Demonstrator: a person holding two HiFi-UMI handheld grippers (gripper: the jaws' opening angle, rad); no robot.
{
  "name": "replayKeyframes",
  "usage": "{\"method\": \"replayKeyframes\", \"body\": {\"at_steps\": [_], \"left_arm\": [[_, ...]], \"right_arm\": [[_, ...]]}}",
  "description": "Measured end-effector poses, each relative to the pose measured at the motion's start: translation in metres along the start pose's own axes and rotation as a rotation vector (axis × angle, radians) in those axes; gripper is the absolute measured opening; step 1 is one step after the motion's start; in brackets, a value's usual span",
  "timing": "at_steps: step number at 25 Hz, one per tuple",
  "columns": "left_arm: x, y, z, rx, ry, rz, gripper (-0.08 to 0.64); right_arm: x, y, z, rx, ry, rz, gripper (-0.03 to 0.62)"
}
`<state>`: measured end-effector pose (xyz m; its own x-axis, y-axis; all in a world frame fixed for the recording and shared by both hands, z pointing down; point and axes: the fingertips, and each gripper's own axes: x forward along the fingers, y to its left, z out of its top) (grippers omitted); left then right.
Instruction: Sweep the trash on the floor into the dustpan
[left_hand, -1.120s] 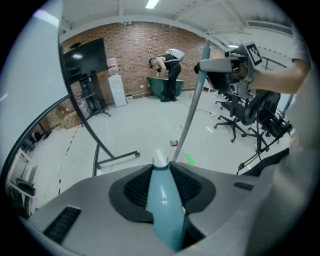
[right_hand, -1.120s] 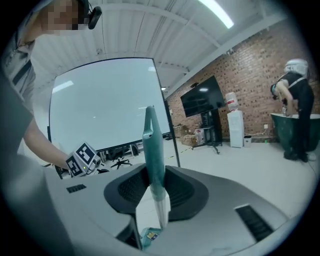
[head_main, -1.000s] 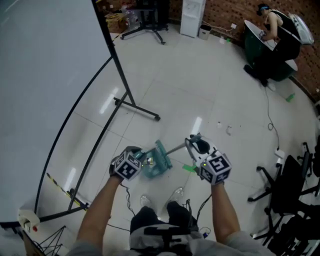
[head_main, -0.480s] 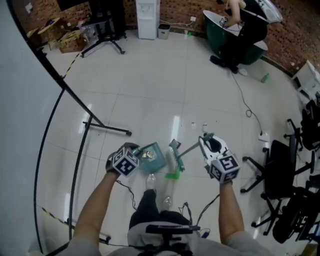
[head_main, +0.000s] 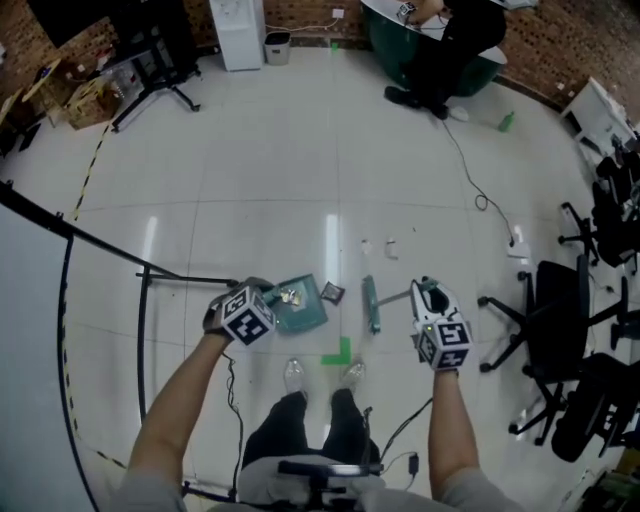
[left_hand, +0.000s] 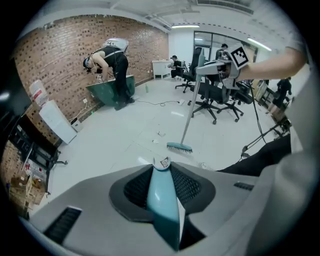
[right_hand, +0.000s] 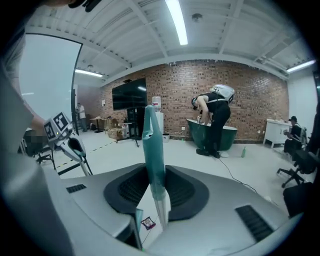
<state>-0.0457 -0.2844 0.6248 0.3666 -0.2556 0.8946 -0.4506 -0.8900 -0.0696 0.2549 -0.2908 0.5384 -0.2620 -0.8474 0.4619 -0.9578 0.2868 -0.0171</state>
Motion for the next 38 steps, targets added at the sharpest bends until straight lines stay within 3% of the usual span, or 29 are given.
{"method": "replayKeyframes", "body": {"at_steps": [5,10,22,28,33,38], "left_arm": [[0.021,0.013,0.033,-0.014,-0.036,-0.002,0.098],[0.025,0.016,0.050,-0.003,-0.035,-0.005,0.098],[0.018,0.023,0.041,-0.015,-0.056,-0.016,0.098],[0.016,0.029,0.038,-0.016,-0.063,-0.028,0.098],[0.024,0.034,0.049,-0.002,-0.064,-0.035,0.098],[0.040,0.053,0.093,0.010,-0.078,-0.030,0.098]], "right_arm": [[0.047,0.039,-0.019,-0.027,0.047,0.105,0.109],[0.062,0.080,-0.025,0.045,0.079,0.207,0.114],[0.067,0.160,-0.009,0.090,0.101,0.403,0.120],[0.057,0.143,0.014,0.073,0.060,0.338,0.112],[0.032,0.085,0.041,0.108,-0.035,0.228,0.104],[0.026,0.022,0.066,0.121,-0.093,0.178,0.104]]}}
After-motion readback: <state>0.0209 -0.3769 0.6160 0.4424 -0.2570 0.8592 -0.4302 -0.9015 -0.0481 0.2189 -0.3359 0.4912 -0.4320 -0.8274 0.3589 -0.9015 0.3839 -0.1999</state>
